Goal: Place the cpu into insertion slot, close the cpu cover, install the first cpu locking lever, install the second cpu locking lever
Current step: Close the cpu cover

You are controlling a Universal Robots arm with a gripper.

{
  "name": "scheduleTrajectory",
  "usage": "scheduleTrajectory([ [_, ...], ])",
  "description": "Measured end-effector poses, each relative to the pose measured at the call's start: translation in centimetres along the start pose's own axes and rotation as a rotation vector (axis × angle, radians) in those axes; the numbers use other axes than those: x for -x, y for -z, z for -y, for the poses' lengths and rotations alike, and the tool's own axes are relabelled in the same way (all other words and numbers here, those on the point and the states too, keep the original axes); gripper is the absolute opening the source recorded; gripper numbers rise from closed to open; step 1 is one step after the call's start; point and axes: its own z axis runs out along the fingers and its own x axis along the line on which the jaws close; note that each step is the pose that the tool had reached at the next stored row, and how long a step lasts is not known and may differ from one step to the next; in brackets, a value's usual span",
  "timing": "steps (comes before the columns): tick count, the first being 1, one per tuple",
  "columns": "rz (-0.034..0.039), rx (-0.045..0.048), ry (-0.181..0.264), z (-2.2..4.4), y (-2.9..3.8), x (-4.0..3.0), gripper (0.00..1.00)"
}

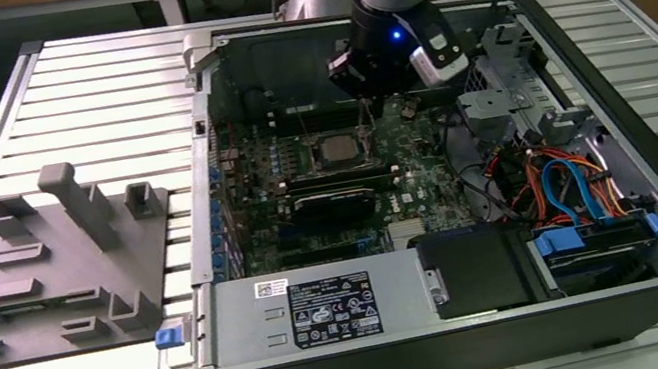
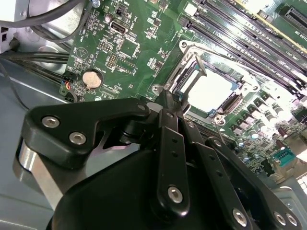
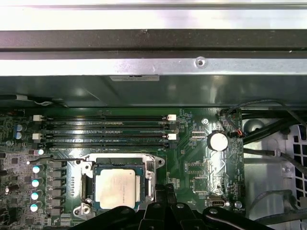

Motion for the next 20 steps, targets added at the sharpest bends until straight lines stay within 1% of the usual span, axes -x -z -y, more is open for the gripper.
scheduleTrajectory([
  [20, 0.0, 0.0, 0.0, 0.01, 0.0, -0.53, 0.1],
])
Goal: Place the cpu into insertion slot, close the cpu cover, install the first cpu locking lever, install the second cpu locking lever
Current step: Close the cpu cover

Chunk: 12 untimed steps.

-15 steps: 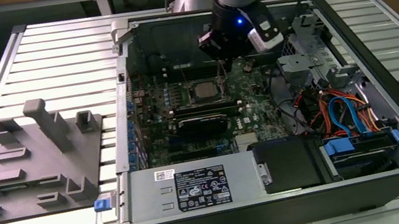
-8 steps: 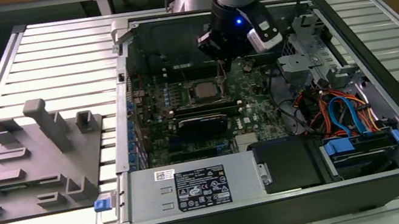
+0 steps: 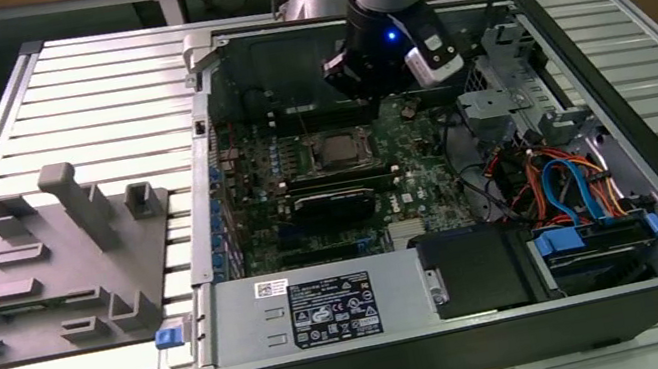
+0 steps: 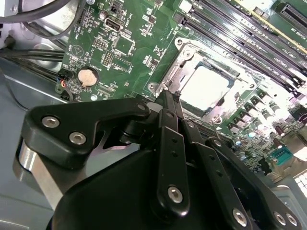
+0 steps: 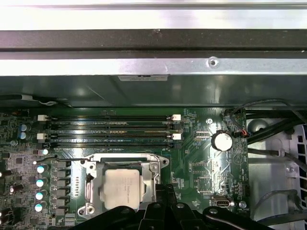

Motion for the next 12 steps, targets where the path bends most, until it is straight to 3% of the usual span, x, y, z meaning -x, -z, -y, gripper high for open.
scheduleTrajectory([
  [8, -0.0002, 0.0002, 0.0, 0.03, -0.11, -0.47, 0.1],
  [12, -0.0002, 0.0001, 0.0, 0.42, -0.35, -0.9, 0.1],
])
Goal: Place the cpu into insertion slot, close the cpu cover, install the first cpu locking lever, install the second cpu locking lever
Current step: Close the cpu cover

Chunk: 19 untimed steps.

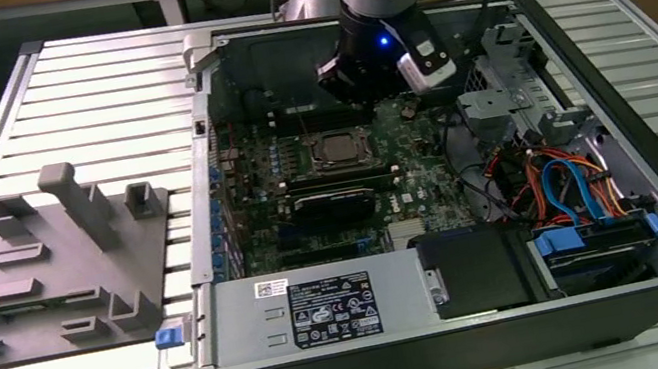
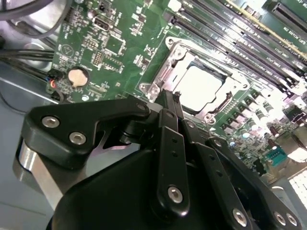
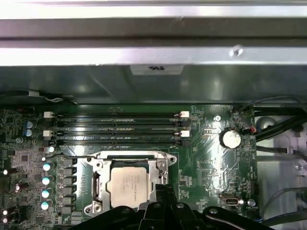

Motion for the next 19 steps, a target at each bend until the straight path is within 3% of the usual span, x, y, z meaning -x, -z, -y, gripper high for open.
scheduleTrajectory([
  [19, -0.0011, -0.0002, 0.003, 0.16, -0.49, -2.74, 0.1],
])
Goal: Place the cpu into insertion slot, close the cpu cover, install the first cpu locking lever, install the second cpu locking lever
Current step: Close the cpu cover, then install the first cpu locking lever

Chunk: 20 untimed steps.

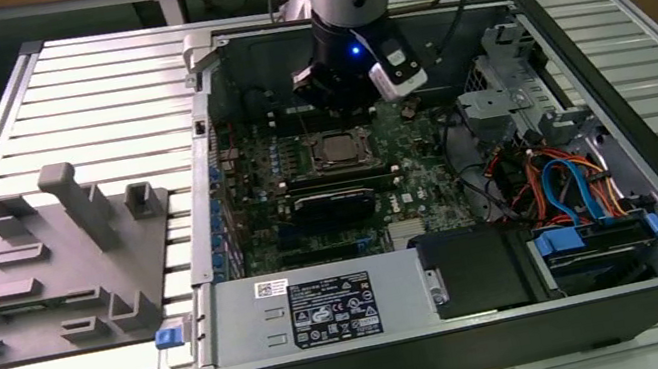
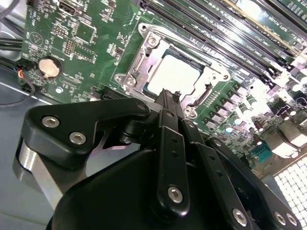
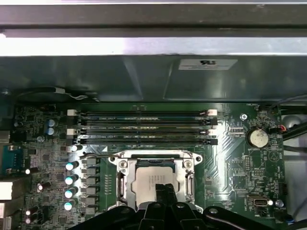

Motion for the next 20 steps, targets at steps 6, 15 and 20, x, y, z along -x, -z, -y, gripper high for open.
scheduleTrajectory([
  [6, 0.0, 0.0001, 0.0, 0.01, -0.02, -0.32, 0.1],
  [15, 0.0, 0.0001, 0.0, 0.01, -0.01, -0.34, 0.1],
  [20, 0.0, 0.0001, 0.0, 0.01, -0.01, -0.43, 0.1],
])
